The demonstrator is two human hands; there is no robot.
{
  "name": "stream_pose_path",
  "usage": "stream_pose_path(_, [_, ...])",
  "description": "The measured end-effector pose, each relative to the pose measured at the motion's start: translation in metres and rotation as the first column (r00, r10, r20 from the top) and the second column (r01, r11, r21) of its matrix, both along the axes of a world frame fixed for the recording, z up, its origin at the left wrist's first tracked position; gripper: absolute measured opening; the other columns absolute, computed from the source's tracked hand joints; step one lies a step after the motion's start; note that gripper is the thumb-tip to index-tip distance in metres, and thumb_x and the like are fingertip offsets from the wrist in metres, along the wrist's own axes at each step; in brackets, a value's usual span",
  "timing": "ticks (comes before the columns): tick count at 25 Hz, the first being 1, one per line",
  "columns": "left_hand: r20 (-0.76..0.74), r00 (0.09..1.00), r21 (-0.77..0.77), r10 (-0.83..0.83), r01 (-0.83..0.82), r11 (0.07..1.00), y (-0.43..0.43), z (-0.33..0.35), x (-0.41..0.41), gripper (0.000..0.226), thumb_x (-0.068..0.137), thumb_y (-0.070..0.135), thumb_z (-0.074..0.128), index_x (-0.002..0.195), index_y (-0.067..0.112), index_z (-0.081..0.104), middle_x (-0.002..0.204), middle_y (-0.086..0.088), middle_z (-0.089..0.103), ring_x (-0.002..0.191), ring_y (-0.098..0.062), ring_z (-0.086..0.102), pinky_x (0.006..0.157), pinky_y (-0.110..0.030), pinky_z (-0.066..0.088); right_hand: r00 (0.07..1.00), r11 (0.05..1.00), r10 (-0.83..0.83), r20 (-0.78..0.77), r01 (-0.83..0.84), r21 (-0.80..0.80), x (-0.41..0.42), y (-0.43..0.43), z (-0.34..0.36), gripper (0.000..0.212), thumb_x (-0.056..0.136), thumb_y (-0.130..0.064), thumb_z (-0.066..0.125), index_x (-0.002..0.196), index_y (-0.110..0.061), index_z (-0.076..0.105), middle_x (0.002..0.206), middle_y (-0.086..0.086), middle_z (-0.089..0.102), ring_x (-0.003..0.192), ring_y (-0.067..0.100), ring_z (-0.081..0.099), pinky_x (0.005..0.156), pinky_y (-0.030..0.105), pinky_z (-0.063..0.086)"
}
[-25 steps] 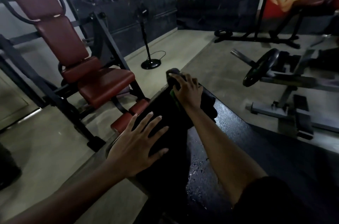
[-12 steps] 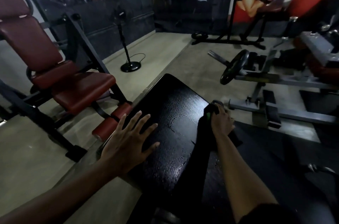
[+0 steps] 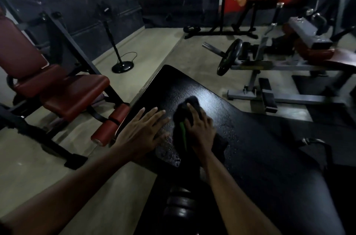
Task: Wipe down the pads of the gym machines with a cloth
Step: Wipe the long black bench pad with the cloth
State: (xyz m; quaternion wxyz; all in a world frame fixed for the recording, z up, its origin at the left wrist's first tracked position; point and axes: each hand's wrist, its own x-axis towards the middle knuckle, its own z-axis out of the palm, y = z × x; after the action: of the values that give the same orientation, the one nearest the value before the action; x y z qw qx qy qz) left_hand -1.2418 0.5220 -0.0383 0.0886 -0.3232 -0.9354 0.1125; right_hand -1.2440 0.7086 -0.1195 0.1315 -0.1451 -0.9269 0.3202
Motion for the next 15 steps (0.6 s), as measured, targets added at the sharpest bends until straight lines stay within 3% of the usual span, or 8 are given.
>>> stream_pose_path(4, [0.009, 1.000, -0.045, 0.000, 0.001, 0.999, 0.004, 0.000, -0.002, 0.059, 0.088, 0.056, 0.027, 0.127, 0.022, 0.056, 0.136, -0.005, 0.054, 0.129, -0.027, 0.048, 0.107, -0.049, 0.034, 0.961, 0.959, -0.245, 0.130, 0.260, -0.111, 0.017, 0.056, -0.040, 0.049, 0.091, -0.045, 0.047, 0.137, -0.047, 0.033, 0.149, 0.002, 0.031, 0.130, 0.031, 0.035, 0.102, 0.053, 0.028])
stream_pose_path(7, [-0.005, 1.000, -0.055, 0.004, -0.005, 0.998, 0.004, 0.000, 0.000, 0.060, 0.086, 0.056, 0.029, 0.126, 0.022, 0.057, 0.135, -0.005, 0.056, 0.128, -0.027, 0.049, 0.106, -0.049, 0.036, 0.918, 0.925, -0.315, 0.239, 0.354, -0.141, 0.014, 0.069, -0.026, 0.048, 0.092, -0.036, 0.048, 0.138, -0.042, 0.035, 0.143, 0.013, 0.037, 0.125, 0.036, 0.038, 0.102, 0.051, 0.031])
stream_pose_path(9, [-0.009, 1.000, -0.083, 0.004, -0.005, 0.997, 0.004, -0.001, -0.001, 0.059, 0.085, 0.055, 0.030, 0.125, 0.022, 0.058, 0.134, -0.006, 0.057, 0.127, -0.027, 0.050, 0.104, -0.050, 0.039, 0.976, 0.961, -0.214, 0.038, 0.218, -0.169, -0.005, 0.040, 0.002, 0.049, 0.090, -0.028, 0.051, 0.137, -0.040, 0.040, 0.139, 0.013, 0.040, 0.120, 0.035, 0.042, 0.100, 0.045, 0.035])
stream_pose_path(11, [-0.030, 0.999, -0.120, -0.018, 0.014, 0.993, 0.003, -0.002, -0.004, 0.058, 0.084, 0.053, 0.032, 0.122, 0.018, 0.060, 0.131, -0.009, 0.059, 0.124, -0.030, 0.052, 0.103, -0.051, 0.041, 0.975, 0.996, 0.069, -0.211, -0.081, -0.049, -0.030, -0.011, 0.032, 0.051, 0.087, -0.027, 0.053, 0.134, -0.043, 0.043, 0.140, 0.005, 0.042, 0.119, 0.030, 0.043, 0.097, 0.042, 0.037])
stream_pose_path(13, [-0.039, 0.999, -0.143, -0.029, 0.023, 0.989, 0.002, -0.004, -0.005, 0.060, 0.087, 0.053, 0.029, 0.119, 0.015, 0.062, 0.128, -0.013, 0.060, 0.123, -0.032, 0.053, 0.106, -0.049, 0.038, 0.932, 0.962, 0.274, -0.237, -0.267, 0.064, -0.062, -0.039, 0.051, 0.049, 0.087, -0.031, 0.052, 0.133, -0.047, 0.042, 0.142, -0.004, 0.040, 0.124, 0.024, 0.038, 0.097, 0.043, 0.033])
stream_pose_path(15, [-0.052, 0.998, -0.138, -0.026, 0.019, 0.990, -0.001, -0.006, -0.004, 0.064, 0.093, 0.056, 0.017, 0.124, 0.017, 0.058, 0.134, -0.011, 0.055, 0.127, -0.030, 0.049, 0.107, -0.047, 0.026, 0.951, 0.971, 0.240, -0.193, -0.235, 0.051, -0.093, -0.023, 0.046, 0.048, 0.088, -0.032, 0.052, 0.132, -0.048, 0.042, 0.141, -0.007, 0.040, 0.125, 0.024, 0.037, 0.098, 0.047, 0.033])
